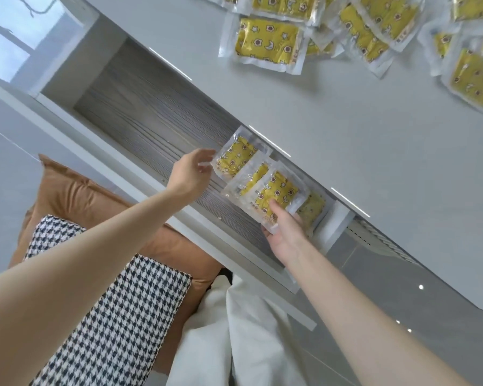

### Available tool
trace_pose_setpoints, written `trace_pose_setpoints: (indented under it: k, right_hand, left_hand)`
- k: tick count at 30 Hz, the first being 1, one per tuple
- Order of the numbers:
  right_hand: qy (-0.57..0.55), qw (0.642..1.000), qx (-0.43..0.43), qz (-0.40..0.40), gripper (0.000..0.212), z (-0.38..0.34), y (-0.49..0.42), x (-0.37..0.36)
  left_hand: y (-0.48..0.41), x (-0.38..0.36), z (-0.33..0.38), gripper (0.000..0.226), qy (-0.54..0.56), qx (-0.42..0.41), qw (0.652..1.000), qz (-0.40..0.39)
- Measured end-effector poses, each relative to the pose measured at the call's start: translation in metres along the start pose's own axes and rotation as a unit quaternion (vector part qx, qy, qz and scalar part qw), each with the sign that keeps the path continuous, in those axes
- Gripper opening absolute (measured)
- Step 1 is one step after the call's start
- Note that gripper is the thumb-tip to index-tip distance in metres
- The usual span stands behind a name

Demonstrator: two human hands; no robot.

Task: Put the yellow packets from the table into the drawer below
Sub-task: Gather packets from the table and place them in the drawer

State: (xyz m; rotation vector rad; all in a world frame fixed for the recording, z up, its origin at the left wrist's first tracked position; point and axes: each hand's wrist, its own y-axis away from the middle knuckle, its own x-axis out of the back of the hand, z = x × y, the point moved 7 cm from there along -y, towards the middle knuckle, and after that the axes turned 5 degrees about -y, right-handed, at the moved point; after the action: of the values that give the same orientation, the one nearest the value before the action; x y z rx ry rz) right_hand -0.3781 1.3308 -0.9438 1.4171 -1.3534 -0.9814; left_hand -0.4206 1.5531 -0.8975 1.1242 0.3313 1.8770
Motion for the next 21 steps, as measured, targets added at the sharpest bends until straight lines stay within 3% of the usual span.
trace_pose_setpoints:
  k: [7, 12, 14, 17, 21]
  right_hand:
    - [0.047, 0.998, 0.031, -0.019, 0.069, -0.011, -0.014, -0.068]
    - [0.076, 0.996, 0.054, -0.015, 0.062, -0.018, -0.028, -0.106]
    - [0.072, 0.996, 0.049, -0.015, 0.052, -0.018, -0.029, -0.111]
    - [0.044, 0.998, 0.033, -0.013, 0.027, -0.019, -0.021, -0.107]
    - [0.032, 0.999, 0.02, 0.021, 0.006, -0.021, -0.011, -0.077]
  left_hand:
    - [0.011, 0.015, -0.017, 0.041, 0.008, 0.004, 0.999, 0.034]
    - [-0.004, 0.01, -0.024, 0.047, 0.08, 0.073, 0.994, -0.01]
    - [-0.007, -0.001, -0.031, 0.049, 0.19, 0.156, 0.967, -0.062]
    - [0.0, -0.024, -0.034, 0.05, 0.35, 0.264, 0.887, -0.145]
    - [0.001, -0.04, -0.035, 0.045, 0.416, 0.295, 0.854, -0.099]
